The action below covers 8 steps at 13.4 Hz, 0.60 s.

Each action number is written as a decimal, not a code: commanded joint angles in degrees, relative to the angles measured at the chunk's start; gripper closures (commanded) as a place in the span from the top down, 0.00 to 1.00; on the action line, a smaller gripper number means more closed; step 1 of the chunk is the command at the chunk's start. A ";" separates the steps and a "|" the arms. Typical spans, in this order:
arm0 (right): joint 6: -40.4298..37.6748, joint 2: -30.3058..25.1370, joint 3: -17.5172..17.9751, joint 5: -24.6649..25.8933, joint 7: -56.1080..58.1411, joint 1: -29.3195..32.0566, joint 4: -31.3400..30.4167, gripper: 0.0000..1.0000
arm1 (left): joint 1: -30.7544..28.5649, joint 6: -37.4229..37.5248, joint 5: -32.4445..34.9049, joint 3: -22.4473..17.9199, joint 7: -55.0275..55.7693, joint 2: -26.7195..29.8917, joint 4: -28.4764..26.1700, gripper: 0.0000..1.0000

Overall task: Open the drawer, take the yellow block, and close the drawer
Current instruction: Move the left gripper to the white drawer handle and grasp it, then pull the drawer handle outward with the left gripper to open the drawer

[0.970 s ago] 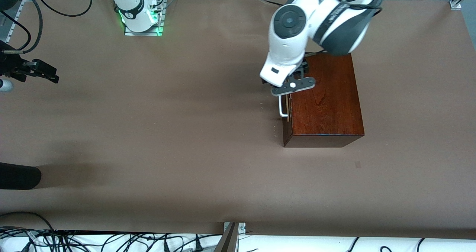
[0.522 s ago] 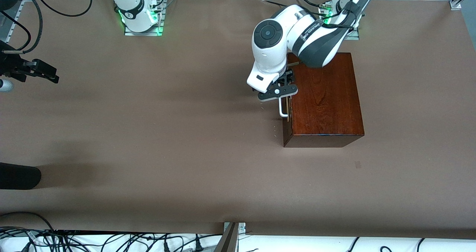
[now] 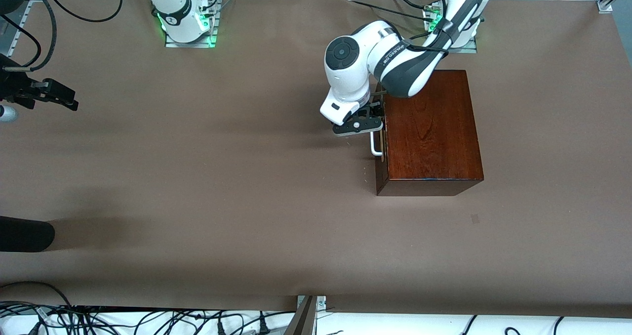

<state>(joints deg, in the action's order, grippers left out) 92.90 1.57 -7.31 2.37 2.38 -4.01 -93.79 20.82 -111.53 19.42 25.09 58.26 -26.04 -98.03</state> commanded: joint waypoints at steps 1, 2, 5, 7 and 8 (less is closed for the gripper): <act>-0.62 -0.08 0.02 -0.35 -0.44 0.23 0.45 1.00 | 0.01 -1.15 2.03 0.13 -2.45 -0.32 -0.41 1.00; -0.70 0.01 0.02 -0.35 -0.44 0.23 0.45 1.00 | 0.01 -2.02 2.12 0.13 -2.63 -0.85 -0.58 1.00; -0.70 0.01 0.02 -0.35 -0.44 0.14 0.45 1.00 | 0.19 -2.99 3.61 0.13 -2.72 -1.29 -1.46 1.00; -0.62 0.01 0.11 -0.35 -0.44 0.23 0.45 1.00 | 0.19 -3.43 3.79 0.13 -2.81 -1.90 -1.46 1.00; -0.62 0.01 0.02 -0.35 -0.44 0.23 0.45 1.00 | 0.19 -3.43 4.31 0.13 -2.89 -1.99 -1.55 1.00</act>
<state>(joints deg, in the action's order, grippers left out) 92.90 1.58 -7.31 2.37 2.38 -4.01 -93.79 20.96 -114.20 21.70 25.09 56.17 -28.08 -99.12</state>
